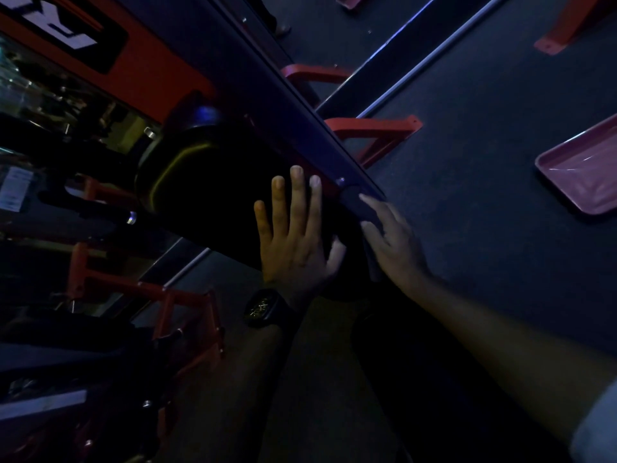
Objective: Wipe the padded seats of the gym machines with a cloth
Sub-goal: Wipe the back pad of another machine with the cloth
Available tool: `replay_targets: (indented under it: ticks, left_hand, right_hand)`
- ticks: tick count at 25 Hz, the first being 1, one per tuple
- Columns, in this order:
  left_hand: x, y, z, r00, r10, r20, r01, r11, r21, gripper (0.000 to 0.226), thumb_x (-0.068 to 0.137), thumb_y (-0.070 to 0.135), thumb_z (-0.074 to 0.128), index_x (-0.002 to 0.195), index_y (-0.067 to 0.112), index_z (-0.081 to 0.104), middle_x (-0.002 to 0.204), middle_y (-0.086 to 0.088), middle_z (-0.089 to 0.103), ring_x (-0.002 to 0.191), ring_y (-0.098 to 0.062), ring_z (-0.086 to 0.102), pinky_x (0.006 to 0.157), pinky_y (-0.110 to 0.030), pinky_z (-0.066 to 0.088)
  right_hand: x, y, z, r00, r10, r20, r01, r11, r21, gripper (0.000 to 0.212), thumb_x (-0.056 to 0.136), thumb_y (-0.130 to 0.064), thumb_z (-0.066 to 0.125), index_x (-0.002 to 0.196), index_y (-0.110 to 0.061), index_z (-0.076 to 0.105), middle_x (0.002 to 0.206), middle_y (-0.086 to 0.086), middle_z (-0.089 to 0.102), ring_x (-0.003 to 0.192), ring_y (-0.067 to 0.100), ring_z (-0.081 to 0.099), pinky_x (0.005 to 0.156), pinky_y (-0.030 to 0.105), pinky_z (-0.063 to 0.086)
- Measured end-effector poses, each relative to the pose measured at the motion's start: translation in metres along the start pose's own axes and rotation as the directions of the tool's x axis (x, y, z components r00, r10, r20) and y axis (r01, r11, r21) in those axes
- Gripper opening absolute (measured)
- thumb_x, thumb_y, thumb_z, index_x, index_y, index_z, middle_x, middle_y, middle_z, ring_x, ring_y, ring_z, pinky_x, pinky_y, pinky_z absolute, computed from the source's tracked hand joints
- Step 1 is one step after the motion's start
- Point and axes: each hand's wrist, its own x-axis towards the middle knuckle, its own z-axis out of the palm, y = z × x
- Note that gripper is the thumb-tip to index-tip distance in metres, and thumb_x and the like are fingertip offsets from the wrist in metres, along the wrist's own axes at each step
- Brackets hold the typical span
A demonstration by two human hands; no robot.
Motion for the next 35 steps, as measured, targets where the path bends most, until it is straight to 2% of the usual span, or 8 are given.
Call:
replay_targets:
  ticks: [4,9,13,17,21,25,28,35]
  left_hand:
    - [-0.004,0.004,0.004,1.000,0.006,0.000,-0.006,1.000,-0.022,0.096,0.076,0.048,0.067,0.157,0.007,0.034,0.165,-0.018,0.021,0.154,-0.022,-0.020,0.123,-0.047,-0.013]
    - [-0.006,0.002,0.007,1.000,0.021,0.011,-0.020,0.999,-0.026,0.097,0.077,0.049,0.067,0.157,0.008,0.032,0.165,-0.017,0.018,0.154,-0.022,-0.020,0.123,-0.047,-0.014]
    - [-0.007,0.008,0.012,1.000,0.014,0.016,-0.014,1.000,-0.011,0.097,0.075,0.050,0.065,0.157,0.009,0.032,0.165,-0.017,0.021,0.153,-0.022,-0.021,0.123,-0.048,-0.014]
    - [-0.010,0.007,0.012,0.999,0.029,0.024,-0.029,1.000,0.008,0.097,0.076,0.052,0.064,0.158,0.010,0.032,0.165,-0.015,0.022,0.154,-0.022,-0.021,0.123,-0.047,-0.014]
    - [-0.011,0.008,0.018,0.998,0.044,0.053,-0.045,0.999,0.012,0.097,0.078,0.054,0.061,0.159,0.011,0.029,0.165,-0.015,0.020,0.153,-0.022,-0.023,0.123,-0.049,-0.015]
    - [-0.014,0.008,0.019,0.997,0.069,0.048,-0.070,0.997,0.033,0.097,0.077,0.056,0.060,0.158,0.012,0.031,0.165,-0.014,0.019,0.153,-0.022,-0.022,0.123,-0.049,-0.014]
    - [-0.015,0.010,0.024,0.995,0.087,0.046,-0.089,0.995,0.050,0.097,0.077,0.057,0.058,0.158,0.013,0.029,0.165,-0.015,0.023,0.153,-0.023,-0.022,0.122,-0.050,-0.015]
    - [-0.016,0.009,0.027,0.991,0.121,0.055,-0.123,0.991,0.042,0.096,0.078,0.056,0.060,0.158,0.012,0.032,0.163,-0.014,0.016,0.152,-0.022,-0.025,0.120,-0.050,-0.018]
  right_hand:
    - [0.014,-0.030,0.008,0.987,-0.157,-0.028,0.159,0.983,0.090,0.048,0.099,-0.041,0.049,0.147,-0.034,0.046,0.144,-0.006,0.052,0.127,0.013,0.051,0.101,0.031,0.043]
    - [0.005,0.001,-0.001,0.991,0.128,0.033,-0.128,0.992,-0.003,0.043,0.101,-0.038,0.051,0.144,-0.037,0.050,0.143,-0.007,0.053,0.127,0.015,0.053,0.101,0.038,0.047]
    - [0.009,-0.021,0.011,0.990,-0.128,-0.061,0.132,0.990,0.055,0.044,0.099,-0.038,0.050,0.143,-0.035,0.051,0.140,-0.007,0.054,0.124,0.015,0.054,0.098,0.034,0.046]
    - [0.002,0.013,0.001,0.980,0.196,0.039,-0.196,0.980,-0.019,0.044,0.102,-0.038,0.046,0.146,-0.038,0.047,0.143,-0.006,0.051,0.127,0.016,0.051,0.101,0.043,0.047]
    - [-0.006,0.002,0.013,0.997,-0.057,-0.045,0.058,0.998,0.019,0.047,0.099,-0.038,0.046,0.146,-0.034,0.048,0.141,-0.005,0.052,0.125,0.014,0.049,0.097,0.030,0.043]
    - [-0.003,0.027,0.002,0.976,0.216,0.041,-0.215,0.976,-0.020,0.044,0.103,-0.033,0.048,0.147,-0.036,0.046,0.145,-0.005,0.049,0.127,0.012,0.048,0.102,0.038,0.045]
    - [-0.013,0.011,0.012,0.999,-0.014,-0.048,0.015,1.000,0.021,0.046,0.101,-0.034,0.048,0.146,-0.031,0.048,0.143,-0.002,0.051,0.125,0.011,0.047,0.097,0.025,0.042]
    - [-0.014,0.021,0.011,0.994,0.103,-0.045,-0.103,0.995,0.005,0.044,0.102,-0.030,0.048,0.146,-0.034,0.048,0.145,-0.004,0.049,0.126,0.011,0.045,0.096,0.025,0.042]
